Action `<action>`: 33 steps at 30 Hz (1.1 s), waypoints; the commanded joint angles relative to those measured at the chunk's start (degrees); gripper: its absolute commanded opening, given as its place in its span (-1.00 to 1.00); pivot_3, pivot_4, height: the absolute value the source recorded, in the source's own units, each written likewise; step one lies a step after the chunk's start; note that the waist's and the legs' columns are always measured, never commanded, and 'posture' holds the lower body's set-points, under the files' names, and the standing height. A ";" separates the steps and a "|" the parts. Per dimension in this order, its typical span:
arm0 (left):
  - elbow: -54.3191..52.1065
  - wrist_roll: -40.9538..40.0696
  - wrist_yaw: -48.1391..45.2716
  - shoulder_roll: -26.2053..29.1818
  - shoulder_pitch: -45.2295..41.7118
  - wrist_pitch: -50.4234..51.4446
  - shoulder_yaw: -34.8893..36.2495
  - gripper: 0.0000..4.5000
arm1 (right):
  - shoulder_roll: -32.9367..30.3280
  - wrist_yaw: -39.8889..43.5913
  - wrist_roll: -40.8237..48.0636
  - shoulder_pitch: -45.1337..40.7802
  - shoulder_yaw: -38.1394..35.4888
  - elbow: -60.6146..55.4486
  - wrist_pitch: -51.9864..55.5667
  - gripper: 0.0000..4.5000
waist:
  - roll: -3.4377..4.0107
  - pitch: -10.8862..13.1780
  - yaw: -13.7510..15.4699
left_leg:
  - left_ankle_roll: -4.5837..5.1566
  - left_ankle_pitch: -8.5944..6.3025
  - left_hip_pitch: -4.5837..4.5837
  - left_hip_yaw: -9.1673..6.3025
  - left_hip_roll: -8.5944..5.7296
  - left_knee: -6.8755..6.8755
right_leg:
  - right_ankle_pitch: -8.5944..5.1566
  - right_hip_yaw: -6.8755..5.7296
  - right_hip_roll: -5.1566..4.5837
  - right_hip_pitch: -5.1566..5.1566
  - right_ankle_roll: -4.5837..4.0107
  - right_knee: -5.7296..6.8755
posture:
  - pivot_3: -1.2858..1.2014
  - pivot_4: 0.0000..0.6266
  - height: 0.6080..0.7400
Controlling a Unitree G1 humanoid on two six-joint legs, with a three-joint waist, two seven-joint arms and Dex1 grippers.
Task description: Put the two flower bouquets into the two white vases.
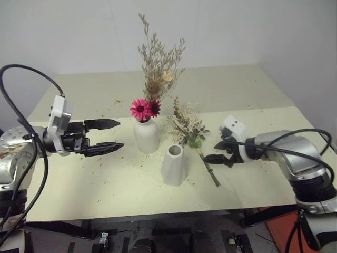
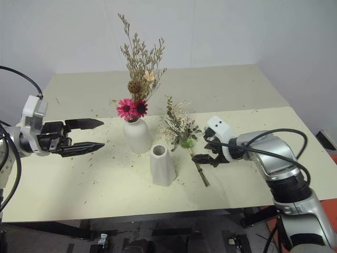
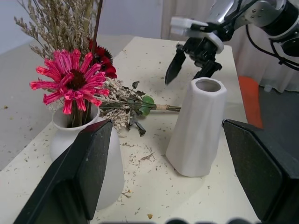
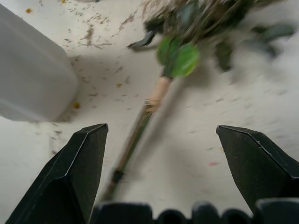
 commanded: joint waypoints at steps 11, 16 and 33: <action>-1.39 -0.35 -3.97 4.15 1.19 0.73 1.77 0.83 | 9.18 -8.09 -6.92 -5.38 11.43 15.52 -9.86 0.97 | -0.07 -0.05 -0.47 | 0.00 0.00 0.01 0.00 -0.01 0.01 | 0.00 -0.03 -0.02 0.00 0.00 0.02 | 0.03 -0.52 1.00; -3.07 -1.66 -3.70 5.25 4.26 1.64 4.38 0.83 | 11.80 -8.69 -8.94 -8.38 10.05 25.99 -16.30 0.89 | -0.16 -0.12 -0.51 | 0.00 0.00 0.13 0.05 0.02 0.02 | 0.01 -0.02 0.00 0.07 -0.02 0.05 | 0.03 -0.52 1.00; -5.17 -3.82 -8.18 9.97 10.16 4.29 9.77 0.83 | 8.02 -12.49 -6.33 -6.97 -5.60 24.50 -13.11 -0.90 | -0.26 -0.18 -0.17 | 0.00 0.00 -0.01 0.04 0.05 -0.02 | 0.03 -0.07 0.00 -0.04 -0.05 0.04 | 0.03 -0.52 1.00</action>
